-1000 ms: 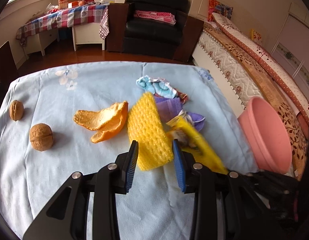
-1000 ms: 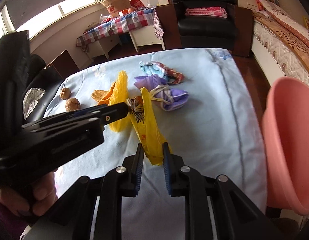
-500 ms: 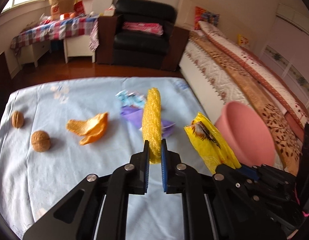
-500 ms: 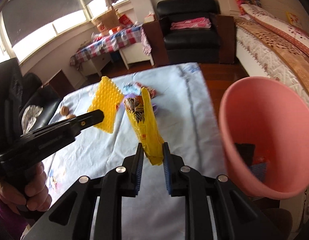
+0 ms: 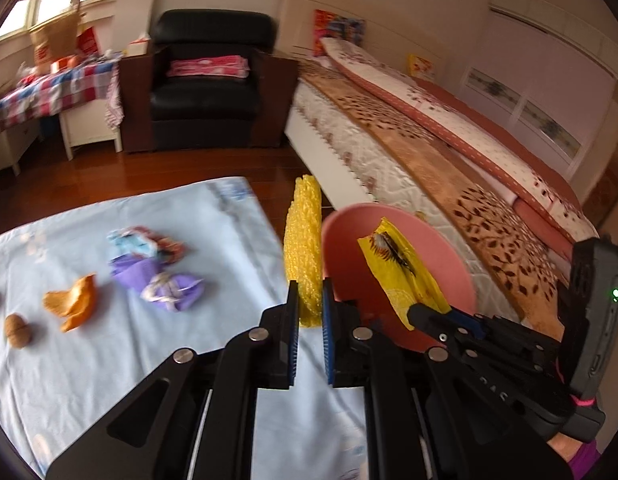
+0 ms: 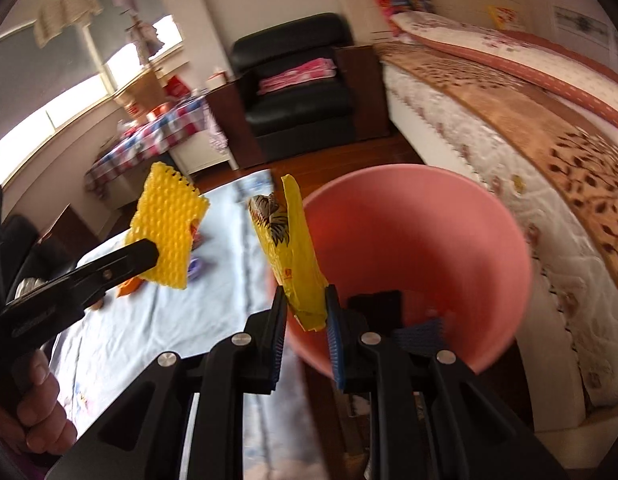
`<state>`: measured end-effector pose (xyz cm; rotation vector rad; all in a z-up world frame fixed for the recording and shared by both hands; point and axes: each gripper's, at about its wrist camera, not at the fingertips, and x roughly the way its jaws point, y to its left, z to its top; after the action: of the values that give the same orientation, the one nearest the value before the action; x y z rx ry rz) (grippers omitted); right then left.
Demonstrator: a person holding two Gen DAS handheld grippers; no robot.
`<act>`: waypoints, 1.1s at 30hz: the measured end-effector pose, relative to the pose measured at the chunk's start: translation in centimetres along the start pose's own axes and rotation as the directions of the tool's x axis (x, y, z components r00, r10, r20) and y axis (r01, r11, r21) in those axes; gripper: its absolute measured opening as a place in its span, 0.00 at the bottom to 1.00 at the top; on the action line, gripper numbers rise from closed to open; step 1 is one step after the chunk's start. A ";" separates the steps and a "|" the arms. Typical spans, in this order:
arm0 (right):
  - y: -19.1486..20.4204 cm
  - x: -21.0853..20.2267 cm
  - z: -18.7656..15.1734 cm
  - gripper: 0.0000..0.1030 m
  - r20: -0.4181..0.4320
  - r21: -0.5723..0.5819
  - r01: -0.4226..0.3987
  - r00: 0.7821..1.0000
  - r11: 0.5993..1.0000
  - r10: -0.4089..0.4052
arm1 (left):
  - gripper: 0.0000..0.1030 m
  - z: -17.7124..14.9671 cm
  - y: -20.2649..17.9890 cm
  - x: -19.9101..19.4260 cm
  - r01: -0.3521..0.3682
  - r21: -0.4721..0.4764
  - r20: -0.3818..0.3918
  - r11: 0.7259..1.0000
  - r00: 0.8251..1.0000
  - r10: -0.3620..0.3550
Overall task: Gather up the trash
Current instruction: 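Carry the yellow bag with the right tool while the left carries the yellow net into the basin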
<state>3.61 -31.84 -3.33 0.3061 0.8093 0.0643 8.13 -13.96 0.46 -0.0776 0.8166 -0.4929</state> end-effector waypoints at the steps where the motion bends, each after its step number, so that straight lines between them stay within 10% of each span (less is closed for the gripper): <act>1: -0.8 -0.1 0.1 0.18 -0.001 0.014 0.011 1.000 1.000 -0.011 | 0.09 0.1 -0.7 0.3 0.007 0.012 -0.004 1.000 1.000 -0.007; 33: -8.4 1.9 -0.8 0.20 -0.068 0.160 0.079 0.995 0.984 -0.068 | 0.19 -1.5 -8.4 8.2 0.041 0.197 -0.168 0.980 0.986 -0.008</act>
<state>3.86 -39.38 -7.66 0.4299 0.8885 -0.0624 8.51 -24.94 -4.01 0.1414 0.9264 -0.6083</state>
